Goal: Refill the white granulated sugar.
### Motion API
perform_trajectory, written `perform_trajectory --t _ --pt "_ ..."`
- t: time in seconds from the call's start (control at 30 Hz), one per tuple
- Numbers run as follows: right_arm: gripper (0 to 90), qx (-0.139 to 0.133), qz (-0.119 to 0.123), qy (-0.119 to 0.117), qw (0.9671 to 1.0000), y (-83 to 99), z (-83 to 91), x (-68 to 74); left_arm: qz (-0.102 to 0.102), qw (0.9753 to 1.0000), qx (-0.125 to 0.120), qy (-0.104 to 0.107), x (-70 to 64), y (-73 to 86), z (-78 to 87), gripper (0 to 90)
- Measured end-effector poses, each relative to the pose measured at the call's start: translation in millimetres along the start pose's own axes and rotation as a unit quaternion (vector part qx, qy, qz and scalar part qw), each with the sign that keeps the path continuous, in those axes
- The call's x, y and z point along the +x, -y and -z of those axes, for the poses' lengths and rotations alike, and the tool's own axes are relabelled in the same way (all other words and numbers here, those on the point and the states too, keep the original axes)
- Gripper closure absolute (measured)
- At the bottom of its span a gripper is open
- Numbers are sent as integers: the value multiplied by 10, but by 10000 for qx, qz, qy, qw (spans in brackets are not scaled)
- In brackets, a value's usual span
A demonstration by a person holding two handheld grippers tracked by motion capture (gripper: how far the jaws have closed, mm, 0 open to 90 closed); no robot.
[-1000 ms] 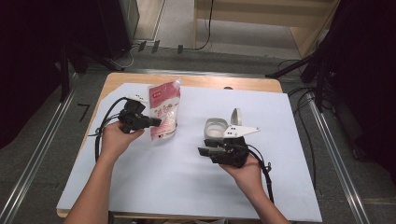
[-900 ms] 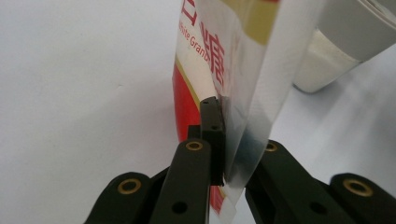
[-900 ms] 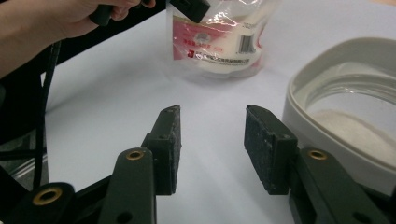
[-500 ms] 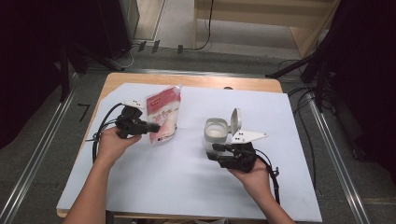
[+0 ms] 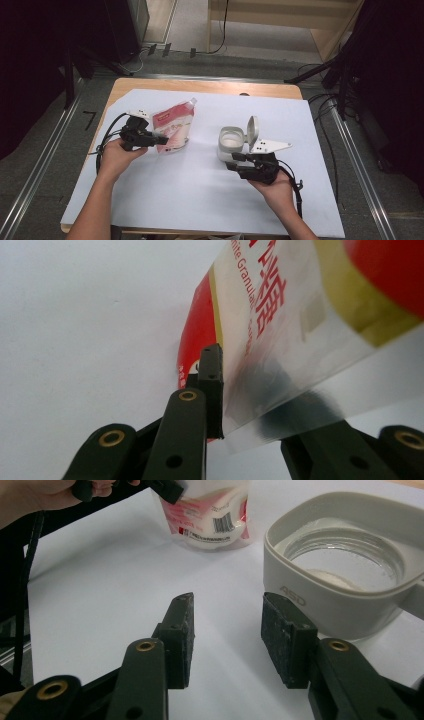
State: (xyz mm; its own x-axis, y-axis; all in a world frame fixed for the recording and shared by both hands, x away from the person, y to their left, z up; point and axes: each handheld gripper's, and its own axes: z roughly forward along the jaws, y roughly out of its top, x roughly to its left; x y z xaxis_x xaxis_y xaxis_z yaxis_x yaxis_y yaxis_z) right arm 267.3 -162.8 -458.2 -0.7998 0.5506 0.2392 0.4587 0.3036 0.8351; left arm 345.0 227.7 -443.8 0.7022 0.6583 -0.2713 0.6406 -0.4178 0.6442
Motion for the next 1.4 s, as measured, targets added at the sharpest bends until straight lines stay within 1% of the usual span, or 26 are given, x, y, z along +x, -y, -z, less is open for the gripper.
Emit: perform_trajectory --t 0.1,0.2,0.27,0.3,0.33,0.37,0.4,0.47,0.5,0.53,0.57,0.63,0.67,0.7,0.8,0.83,0.9,0.97,1.03,1.07,1.13,1.23,1.27,1.33,1.37,1.4 --pt "577 34 54 63 10000 1 -2 5 -20 10000 -47 56 17 11 22 755" --pt "575 61 59 86 9999 1 -3 3 49 9998 -127 119 32 17 36 737" --pt "573 125 95 123 9998 6 -3 5 -7 9999 -126 89 29 16 52 721" --pt "573 125 95 123 9998 6 -3 5 -2 9998 -169 116 24 17 55 721" --pt "570 113 77 129 9998 9 1 -5 -52 9997 -194 128 24 16 75 708" --pt "570 113 77 129 9998 9 1 -5 -52 9997 -194 128 24 16 75 700" --pt "564 107 53 116 9999 7 6 -13 -27 9995 -289 128 17 18 91 684" --pt "561 100 33 119 9999 7 9 -17 -47 9994 -302 152 22 17 110 672" --pt "557 110 13 91 9999 6 9 -24 -50 9994 -339 105 17 19 116 646" --pt "554 113 8 93 9999 6 10 -24 -67 9993 -356 113 14 21 128 636" --pt "550 115 -3 91 9999 7 13 -24 -87 9992 -385 50 10 22 138 631" --pt "535 139 -26 68 9999 8 14 -29 -55 9990 -449 29 5 23 156 608" --pt "530 149 -20 57 9999 9 13 -33 -54 9988 -484 89 8 24 163 600" --pt "520 222 -67 10 9997 5 13 -48 -34 9986 -522 81 -6 27 177 585" --pt "515 249 -107 -11 9996 0 17 -63 -99 9986 -513 57 -18 30 191 575" --pt "514 251 -129 -17 9996 -4 23 -65 -98 9988 -474 47 -31 30 203 572" --pt "512 245 -135 -25 9996 -14 41 -73 -83 9986 -513 11 -51 24 229 565" --pt "511 216 -98 -4 9997 -29 75 -79 -157 9985 -530 -33 -80 19 265 561" --pt "511 185 -96 5 9998 -40 108 -80 -168 9986 -507 -34 -101 14 294 554" --pt "511 191 -95 10 9998 -44 123 -80 -205 9985 -498 -81 -110 13 314 554" --pt "511 185 -73 32 9998 -51 155 -80 -190 9983 -539 -83 -124 21 338 549" --pt "511 177 -35 52 9998 -58 202 -83 -198 9985 -496 -127 -148 38 393 532" --pt "510 190 -49 72 9998 -59 227 -89 -231 9986 -449 -125 -162 53 420 518" --pt "510 178 -35 80 9998 -58 234 -93 -242 9987 -439 -113 -168 64 433 517" --pt "510 171 -45 85 9998 -58 242 -96 -242 9986 -435 -162 -178 78 446 514" --pt "510 180 -56 79 9998 -60 254 -102 -275 9987 -406 -135 -171 84 460 510"
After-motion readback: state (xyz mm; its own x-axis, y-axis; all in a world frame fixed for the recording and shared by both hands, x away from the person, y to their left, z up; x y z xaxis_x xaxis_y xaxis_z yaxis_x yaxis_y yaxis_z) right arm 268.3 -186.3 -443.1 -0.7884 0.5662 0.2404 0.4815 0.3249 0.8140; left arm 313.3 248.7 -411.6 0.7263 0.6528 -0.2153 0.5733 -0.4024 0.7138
